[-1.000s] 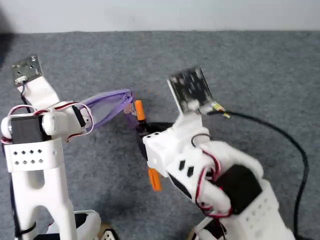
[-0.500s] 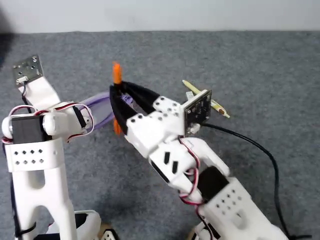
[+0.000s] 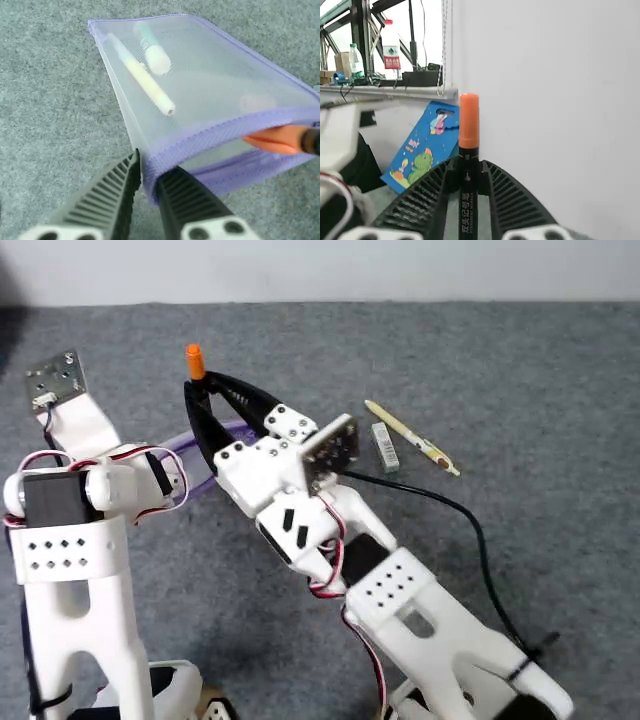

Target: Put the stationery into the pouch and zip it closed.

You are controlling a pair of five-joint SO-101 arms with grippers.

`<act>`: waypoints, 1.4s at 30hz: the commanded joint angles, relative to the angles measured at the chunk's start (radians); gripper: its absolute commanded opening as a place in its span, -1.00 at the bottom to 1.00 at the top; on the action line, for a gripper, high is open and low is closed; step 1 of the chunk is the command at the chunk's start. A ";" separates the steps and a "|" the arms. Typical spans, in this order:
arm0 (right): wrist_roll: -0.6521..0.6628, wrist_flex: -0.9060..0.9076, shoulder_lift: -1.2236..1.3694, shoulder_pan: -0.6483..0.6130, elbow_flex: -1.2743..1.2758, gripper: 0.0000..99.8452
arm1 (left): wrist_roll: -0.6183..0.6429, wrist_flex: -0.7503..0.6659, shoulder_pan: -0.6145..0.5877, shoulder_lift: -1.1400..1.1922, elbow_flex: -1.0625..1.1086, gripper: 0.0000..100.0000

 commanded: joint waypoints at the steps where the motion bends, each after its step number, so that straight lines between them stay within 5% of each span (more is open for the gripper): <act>1: 0.038 -0.028 0.024 -0.002 0.021 -0.98 | 0.008 0.017 0.008 0.003 -0.004 -0.98; 7: 0.114 -0.010 -0.016 -0.004 0.106 -0.97 | 0.008 0.017 0.008 0.003 -0.004 -0.98; 16: 0.109 0.383 -0.234 -0.008 0.107 -0.65 | 0.008 0.017 0.008 0.005 -0.004 -0.98; 25: 0.071 0.639 -0.387 0.005 0.057 -0.63 | 0.008 0.017 0.008 0.005 -0.004 -0.98; 32: -0.155 0.998 -0.337 0.232 -0.157 -0.63 | 0.008 0.017 0.008 0.005 -0.004 -0.98; 42: -0.186 1.248 -0.002 0.455 -0.334 -0.63 | 0.006 0.017 0.008 0.005 -0.004 -0.98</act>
